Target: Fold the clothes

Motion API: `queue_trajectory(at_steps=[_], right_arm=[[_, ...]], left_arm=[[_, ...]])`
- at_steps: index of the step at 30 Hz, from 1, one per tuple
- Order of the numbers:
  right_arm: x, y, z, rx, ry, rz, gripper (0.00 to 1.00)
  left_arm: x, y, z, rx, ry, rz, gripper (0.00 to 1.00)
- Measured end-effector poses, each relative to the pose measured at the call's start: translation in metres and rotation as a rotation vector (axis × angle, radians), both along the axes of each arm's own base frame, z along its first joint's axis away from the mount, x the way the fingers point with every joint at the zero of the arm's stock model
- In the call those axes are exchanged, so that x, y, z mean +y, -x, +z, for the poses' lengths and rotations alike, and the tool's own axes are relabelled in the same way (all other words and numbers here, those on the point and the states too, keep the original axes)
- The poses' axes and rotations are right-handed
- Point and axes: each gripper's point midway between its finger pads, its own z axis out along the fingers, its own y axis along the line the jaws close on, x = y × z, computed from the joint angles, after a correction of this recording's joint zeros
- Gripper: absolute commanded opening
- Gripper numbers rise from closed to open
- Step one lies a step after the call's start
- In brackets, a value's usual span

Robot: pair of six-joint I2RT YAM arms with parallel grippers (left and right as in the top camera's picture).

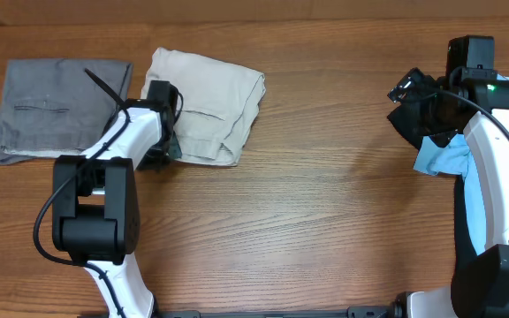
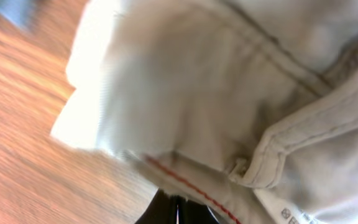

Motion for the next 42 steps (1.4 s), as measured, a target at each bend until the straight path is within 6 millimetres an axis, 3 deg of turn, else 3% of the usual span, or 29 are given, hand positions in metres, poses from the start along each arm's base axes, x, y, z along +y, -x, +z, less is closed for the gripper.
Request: queue_trajectory(at_steps=[2,4,6,11,14,17,19,21,26,30,42], right_arm=[[0.000,0.000,0.000,0.000,0.000,0.000,1.00],[0.000,0.000,0.000,0.000,0.000,0.000,1.00],[0.000,0.000,0.000,0.000,0.000,0.000,1.00],[0.000,0.000,0.000,0.000,0.000,0.001,1.00],[0.000,0.000,0.000,0.000,0.000,0.001,1.00],[0.000,0.000,0.000,0.000,0.000,0.001,1.00],[0.000,0.000,0.000,0.000,0.000,0.001,1.00],[0.000,0.000,0.000,0.000,0.000,0.001,1.00],[0.000,0.000,0.000,0.000,0.000,0.001,1.00],[0.000,0.000,0.000,0.000,0.000,0.000,1.00],[0.000,0.000,0.000,0.000,0.000,0.000,1.00]], left_arm=[[0.008,-0.012,0.003,-0.053,-0.024,0.012,0.11],[0.013,-0.025,0.006,-0.107,-0.046,0.012,0.25],[0.017,-0.035,0.009,-0.152,-0.063,0.017,0.25],[0.019,-0.023,0.018,-0.073,-0.071,0.008,0.31],[0.016,-0.019,0.041,-0.013,-0.057,-0.004,0.39],[0.013,-0.025,0.068,-0.008,-0.041,-0.010,0.55],[0.011,-0.032,0.080,-0.026,-0.032,-0.025,0.77],[0.008,-0.041,0.086,-0.049,-0.021,-0.061,0.90],[-0.007,-0.067,0.087,-0.117,0.054,-0.209,1.00],[-0.015,-0.081,0.088,-0.161,0.114,-0.297,1.00],[0.003,-0.091,0.081,-0.189,0.216,-0.400,0.98]])
